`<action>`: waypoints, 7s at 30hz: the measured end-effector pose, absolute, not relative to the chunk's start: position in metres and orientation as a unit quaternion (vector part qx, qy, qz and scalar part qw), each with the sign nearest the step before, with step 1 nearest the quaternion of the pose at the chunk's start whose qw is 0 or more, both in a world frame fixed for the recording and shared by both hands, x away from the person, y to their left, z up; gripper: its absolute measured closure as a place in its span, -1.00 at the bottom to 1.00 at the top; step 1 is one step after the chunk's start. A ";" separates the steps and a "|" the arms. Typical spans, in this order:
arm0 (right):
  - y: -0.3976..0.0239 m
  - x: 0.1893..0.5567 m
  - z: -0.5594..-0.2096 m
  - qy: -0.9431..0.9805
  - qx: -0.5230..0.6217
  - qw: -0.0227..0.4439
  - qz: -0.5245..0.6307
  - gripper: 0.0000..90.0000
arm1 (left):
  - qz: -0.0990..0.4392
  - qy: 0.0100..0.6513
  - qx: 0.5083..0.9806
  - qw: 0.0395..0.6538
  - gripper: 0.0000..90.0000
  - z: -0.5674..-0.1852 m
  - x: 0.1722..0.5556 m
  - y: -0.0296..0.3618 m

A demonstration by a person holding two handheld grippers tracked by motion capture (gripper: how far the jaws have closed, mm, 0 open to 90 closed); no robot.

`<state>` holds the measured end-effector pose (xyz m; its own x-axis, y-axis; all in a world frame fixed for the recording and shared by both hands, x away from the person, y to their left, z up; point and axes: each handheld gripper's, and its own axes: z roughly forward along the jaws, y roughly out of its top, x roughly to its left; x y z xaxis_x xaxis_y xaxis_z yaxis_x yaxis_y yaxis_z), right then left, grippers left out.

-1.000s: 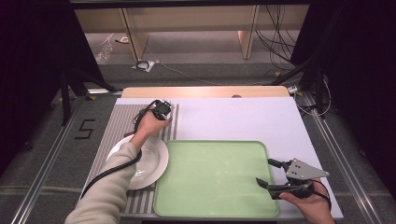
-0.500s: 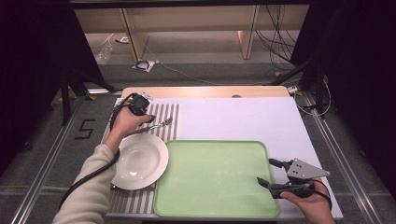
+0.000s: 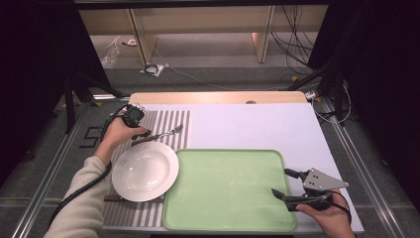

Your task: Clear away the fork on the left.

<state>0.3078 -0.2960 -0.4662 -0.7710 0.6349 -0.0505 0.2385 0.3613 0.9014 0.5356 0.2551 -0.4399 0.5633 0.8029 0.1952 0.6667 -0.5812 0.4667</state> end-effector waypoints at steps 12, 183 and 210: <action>-0.295 0.308 -0.467 0.802 0.273 0.198 0.493 -0.54 | 0.173 0.385 0.896 0.140 -0.09 -0.453 0.541 0.248; -0.296 0.306 -0.465 0.802 0.273 0.202 0.491 -0.55 | 0.334 0.458 0.734 0.374 0.72 -0.395 0.493 0.207; -0.295 0.307 -0.465 0.801 0.271 0.201 0.495 -0.55 | 0.310 0.436 0.734 0.419 0.72 -0.386 0.465 0.183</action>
<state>0.3065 -0.2951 -0.4654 -0.7718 0.6336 -0.0533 0.2357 0.3629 0.9015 0.4651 0.1833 -0.3855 0.4277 0.8995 0.0891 0.3807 -0.2687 0.8848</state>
